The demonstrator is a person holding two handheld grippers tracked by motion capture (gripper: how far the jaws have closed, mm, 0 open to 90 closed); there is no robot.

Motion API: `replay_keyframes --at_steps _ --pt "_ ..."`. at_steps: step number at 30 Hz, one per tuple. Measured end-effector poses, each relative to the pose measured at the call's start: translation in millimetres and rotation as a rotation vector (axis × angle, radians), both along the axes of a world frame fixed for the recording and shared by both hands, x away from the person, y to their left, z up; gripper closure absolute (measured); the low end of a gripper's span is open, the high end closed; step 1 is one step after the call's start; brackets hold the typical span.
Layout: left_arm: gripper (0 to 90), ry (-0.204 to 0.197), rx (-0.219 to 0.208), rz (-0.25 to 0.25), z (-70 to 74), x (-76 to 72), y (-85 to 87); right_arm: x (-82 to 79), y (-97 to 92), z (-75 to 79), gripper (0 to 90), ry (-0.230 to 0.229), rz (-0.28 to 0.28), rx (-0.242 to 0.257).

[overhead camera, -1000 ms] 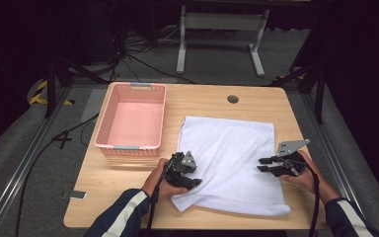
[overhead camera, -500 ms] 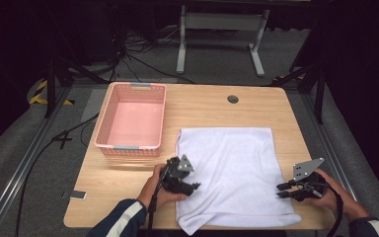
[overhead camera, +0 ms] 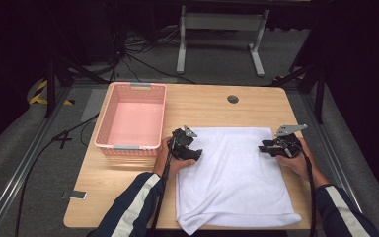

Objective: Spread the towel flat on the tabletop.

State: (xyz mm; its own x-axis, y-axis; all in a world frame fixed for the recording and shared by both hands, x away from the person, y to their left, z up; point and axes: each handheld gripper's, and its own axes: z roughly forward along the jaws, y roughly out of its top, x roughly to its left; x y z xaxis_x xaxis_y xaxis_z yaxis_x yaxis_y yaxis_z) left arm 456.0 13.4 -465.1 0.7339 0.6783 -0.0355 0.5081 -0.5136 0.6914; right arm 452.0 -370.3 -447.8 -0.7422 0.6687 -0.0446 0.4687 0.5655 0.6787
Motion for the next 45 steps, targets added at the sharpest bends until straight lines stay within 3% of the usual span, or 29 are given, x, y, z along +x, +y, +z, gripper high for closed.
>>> replay_keyframes --at_steps 3,5,8,11,12,13,16,18,21,23,26,28,30,31,33,34,35,36,37,40,41,42,43,44,45 --pt "29.7 0.021 0.002 -0.034 1.1 -3.6 -1.1 -3.5 -10.9 -2.0 66.2 0.043 -0.012 0.033" --pt "29.8 0.042 0.029 -0.093 4.3 -6.0 -4.2 -9.2 -16.7 0.6 67.3 0.058 -0.003 0.004" --pt "31.8 0.045 0.014 -0.129 5.7 -11.2 -12.5 -22.9 -28.4 3.4 67.4 0.094 -0.002 -0.006" --pt "29.3 -0.028 0.014 -0.088 7.6 -8.2 -15.4 -30.3 -40.4 6.9 64.2 0.101 -0.003 -0.036" --pt "28.7 -0.049 0.011 -0.07 8.7 -4.6 -15.4 -30.0 -43.4 8.5 61.5 0.073 -0.019 -0.046" --pt "27.7 -0.04 0.004 -0.054 10.0 -1.0 -15.1 -28.4 -46.6 10.1 61.0 0.043 -0.048 -0.044" --pt "25.6 -0.068 0.004 0.011 15.2 14.1 -12.1 -18.4 -53.7 14.9 56.0 -0.009 -0.126 0.009" --pt "24.2 -0.039 0.001 0.044 12.5 25.9 -12.5 -7.9 -56.3 15.7 53.7 -0.042 -0.166 0.026" --pt "22.9 -0.018 0.032 0.088 5.0 39.7 -15.6 4.4 -55.0 12.4 48.9 -0.026 -0.2 0.029" --pt "22.2 0.024 -0.017 0.108 -1.0 48.1 -13.5 11.7 -53.9 9.2 44.4 -0.033 -0.225 0.033" --pt "22.6 0.02 -0.032 0.117 -1.1 53.3 -10.5 22.2 -53.8 4.1 39.1 -0.007 -0.25 0.021" --pt "33.6 0.012 -0.041 0.085 -0.1 53.5 -9.7 25.9 -54.0 -2.0 39.7 0.017 -0.244 0.01" --pt "47.0 0.023 -0.049 0.042 1.5 52.7 -8.2 26.6 -57.1 -4.1 39.1 0.023 -0.249 0.049" --pt "58.3 0.03 -0.038 0.029 2.6 52.0 -7.8 26.1 -57.3 -4.1 41.6 0.022 -0.243 0.044" --pt "74.0 0.05 -0.055 -0.001 2.8 52.9 -6.3 24.4 -56.9 -2.6 56.2 0.038 -0.213 0.053" --pt "76.7 0.046 -0.062 0.016 2.4 52.6 -8.2 24.1 -56.0 -1.3 67.2 0.051 -0.193 0.053" --pt "78.8 0.053 -0.041 -0.002 4.3 54.0 -8.0 24.2 -54.8 -1.1 75.8 0.067 -0.17 0.066" --pt "79.3 0.052 -0.038 0.006 4.9 54.4 -8.8 24.8 -54.0 -0.9 79.3 0.072 -0.163 0.068" --pt "79.7 0.045 -0.031 0.016 5.8 56.3 -9.6 25.6 -53.4 -0.6 81.4 0.07 -0.158 0.062" --pt "80.2 0.004 -0.066 0.066 17.3 66.0 -10.4 31.6 -48.7 3.1 83.0 0.021 -0.174 0.011" --pt "80.2 0.004 -0.066 0.066 17.3 66.0 -10.4 32.9 -49.0 6.9 83.0 0.0 -0.186 0.021" --pt "80.2 -0.031 -0.08 0.097 35.4 69.9 -9.5 33.3 -50.0 16.0 83.2 -0.051 -0.201 0.068" --pt "80.2 -0.031 -0.08 0.097 35.4 69.9 -9.5 33.3 -50.0 16.0 83.2 -0.051 -0.201 0.068" --pt "80.7 -0.052 -0.087 0.099 44.5 69.5 -8.0 33.0 -51.6 30.4 83.2 -0.109 -0.21 0.126" --pt "80.7 -0.072 -0.092 0.09 50.6 69.1 -6.6 33.0 -51.6 30.4 83.2 -0.109 -0.21 0.126"
